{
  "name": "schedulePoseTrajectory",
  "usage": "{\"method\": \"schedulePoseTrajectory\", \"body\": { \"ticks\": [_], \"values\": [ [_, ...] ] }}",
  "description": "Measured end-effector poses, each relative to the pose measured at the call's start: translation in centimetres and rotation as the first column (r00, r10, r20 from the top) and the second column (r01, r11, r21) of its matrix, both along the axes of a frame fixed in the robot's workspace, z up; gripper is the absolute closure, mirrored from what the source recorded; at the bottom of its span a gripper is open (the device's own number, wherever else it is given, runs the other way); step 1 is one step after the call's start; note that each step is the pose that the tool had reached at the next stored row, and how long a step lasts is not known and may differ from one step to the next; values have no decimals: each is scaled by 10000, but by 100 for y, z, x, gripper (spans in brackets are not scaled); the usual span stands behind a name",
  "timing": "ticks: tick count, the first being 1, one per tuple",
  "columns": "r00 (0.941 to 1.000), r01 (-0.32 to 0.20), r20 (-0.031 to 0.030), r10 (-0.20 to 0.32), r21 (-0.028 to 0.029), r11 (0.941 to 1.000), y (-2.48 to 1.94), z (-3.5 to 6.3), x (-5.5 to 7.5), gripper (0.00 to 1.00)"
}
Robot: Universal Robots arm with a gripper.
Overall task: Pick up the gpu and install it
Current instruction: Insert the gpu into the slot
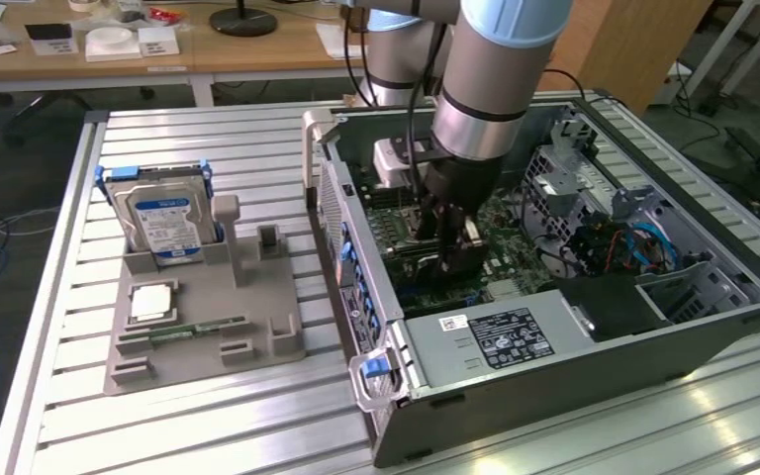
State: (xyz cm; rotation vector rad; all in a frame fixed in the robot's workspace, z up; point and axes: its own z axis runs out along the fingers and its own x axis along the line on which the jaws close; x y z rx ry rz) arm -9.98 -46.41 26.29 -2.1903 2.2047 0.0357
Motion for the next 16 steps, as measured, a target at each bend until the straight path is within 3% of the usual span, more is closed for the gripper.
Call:
{"method": "schedulePoseTrajectory", "body": {
  "ticks": [16],
  "values": [
    [10000,-1,0,1,-19,10000,3,136,1,37]
  ]
}}
